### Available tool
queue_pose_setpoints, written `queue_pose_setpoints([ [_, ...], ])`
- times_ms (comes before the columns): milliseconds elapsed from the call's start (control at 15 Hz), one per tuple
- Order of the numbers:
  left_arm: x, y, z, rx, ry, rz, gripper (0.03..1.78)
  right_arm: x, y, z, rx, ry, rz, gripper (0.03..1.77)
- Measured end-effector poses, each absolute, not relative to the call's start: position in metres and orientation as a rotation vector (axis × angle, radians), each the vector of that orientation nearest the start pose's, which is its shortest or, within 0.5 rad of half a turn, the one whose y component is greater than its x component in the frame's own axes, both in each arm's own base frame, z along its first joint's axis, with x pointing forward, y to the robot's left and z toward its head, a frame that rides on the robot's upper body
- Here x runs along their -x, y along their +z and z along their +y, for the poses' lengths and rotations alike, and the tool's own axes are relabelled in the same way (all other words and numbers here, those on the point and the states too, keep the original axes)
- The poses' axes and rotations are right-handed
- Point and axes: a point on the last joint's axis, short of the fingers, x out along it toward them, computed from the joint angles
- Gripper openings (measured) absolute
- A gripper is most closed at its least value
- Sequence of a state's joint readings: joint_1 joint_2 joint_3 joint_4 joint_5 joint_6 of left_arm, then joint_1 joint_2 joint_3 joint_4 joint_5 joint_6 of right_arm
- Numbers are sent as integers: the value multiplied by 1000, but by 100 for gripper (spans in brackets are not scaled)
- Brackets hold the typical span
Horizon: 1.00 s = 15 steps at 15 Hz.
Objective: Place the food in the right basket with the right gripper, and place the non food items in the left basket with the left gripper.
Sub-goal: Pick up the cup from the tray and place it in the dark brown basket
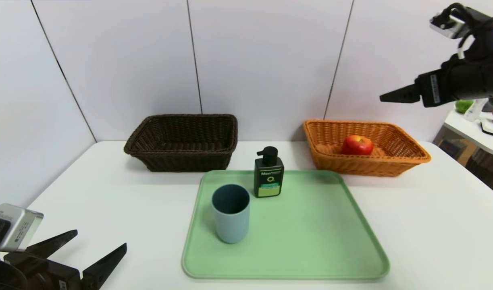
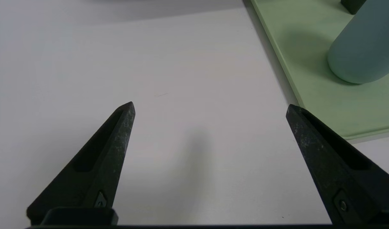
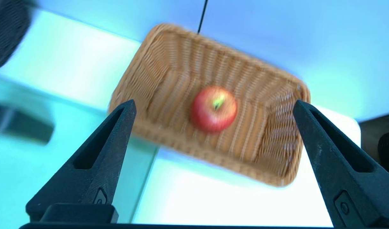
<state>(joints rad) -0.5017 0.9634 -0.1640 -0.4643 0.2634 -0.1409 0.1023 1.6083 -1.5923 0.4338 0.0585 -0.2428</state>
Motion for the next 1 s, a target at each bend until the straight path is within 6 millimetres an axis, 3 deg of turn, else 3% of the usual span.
queue_pose_setpoints([
  [200, -92, 143, -44, 14, -217, 317, 169, -219, 316, 25, 237, 245, 431, 169],
  [400, -93, 144, -45, 11, -223, 316, 169, -163, 290, 21, 218, 266, 417, 169],
  [600, -92, 144, -47, 7, -243, 319, 169, -120, 260, 22, 176, 299, 393, 169],
  [800, -92, 144, -48, 4, -253, 322, 169, -95, 236, 20, 145, 323, 390, 169],
  [1000, -92, 143, -48, 3, -257, 326, 169, -85, 217, 20, 125, 370, 384, 169],
])
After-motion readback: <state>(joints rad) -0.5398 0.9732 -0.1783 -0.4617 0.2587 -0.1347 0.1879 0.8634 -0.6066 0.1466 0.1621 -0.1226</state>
